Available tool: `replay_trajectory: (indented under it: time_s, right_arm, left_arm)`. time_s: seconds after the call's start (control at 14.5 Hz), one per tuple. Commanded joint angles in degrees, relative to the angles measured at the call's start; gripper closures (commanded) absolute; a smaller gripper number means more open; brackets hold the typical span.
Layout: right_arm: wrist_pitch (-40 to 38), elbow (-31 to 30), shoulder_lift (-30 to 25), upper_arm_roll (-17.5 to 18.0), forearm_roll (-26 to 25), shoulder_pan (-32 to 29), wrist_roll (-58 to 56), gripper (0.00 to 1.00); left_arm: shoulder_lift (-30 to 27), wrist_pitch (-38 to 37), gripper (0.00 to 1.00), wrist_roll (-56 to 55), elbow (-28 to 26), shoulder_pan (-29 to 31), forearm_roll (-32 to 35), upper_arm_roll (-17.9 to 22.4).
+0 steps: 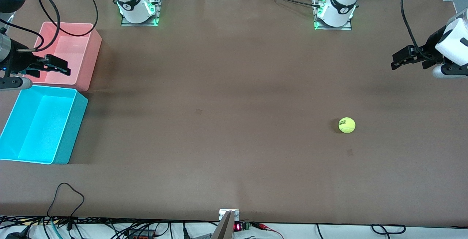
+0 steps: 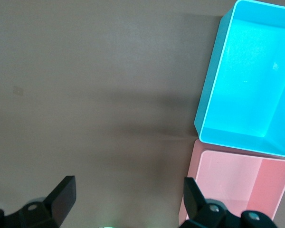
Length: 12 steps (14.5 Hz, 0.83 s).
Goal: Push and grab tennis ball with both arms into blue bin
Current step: 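Move the left gripper down toward the yellow tennis ball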
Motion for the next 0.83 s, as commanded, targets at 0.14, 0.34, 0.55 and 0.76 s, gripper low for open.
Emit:
replay_trajectory:
  time_s: [0.14, 0.34, 0.55, 0.76]
  right_arm:
    - [-0.7, -1.2, -1.6, 0.1, 0.6, 1.3, 0.7, 0.0]
    - [-1.0, -1.4, -1.7, 0.1, 0.6, 1.4, 0.7, 0.0]
    - [-0.7, -3.0, -3.0, 0.1, 0.7, 1.4, 0.8, 0.0]
    - [0.1, -4.2, -3.7, 0.0, 0.7, 1.2, 1.0, 0.0]
  left_arm:
    - [-0.7, 1.0, 0.0, 0.3, -1.4, 0.0, 0.1, 0.0]
    - [1.1, 1.5, 0.0, 0.0, -0.8, 0.0, -0.4, -0.2]
    - [7.1, 3.9, 0.0, 1.0, 0.7, 0.1, -0.4, 0.0]
    - [14.3, 3.7, 0.0, 1.4, 5.1, -0.2, 0.3, 0.0]
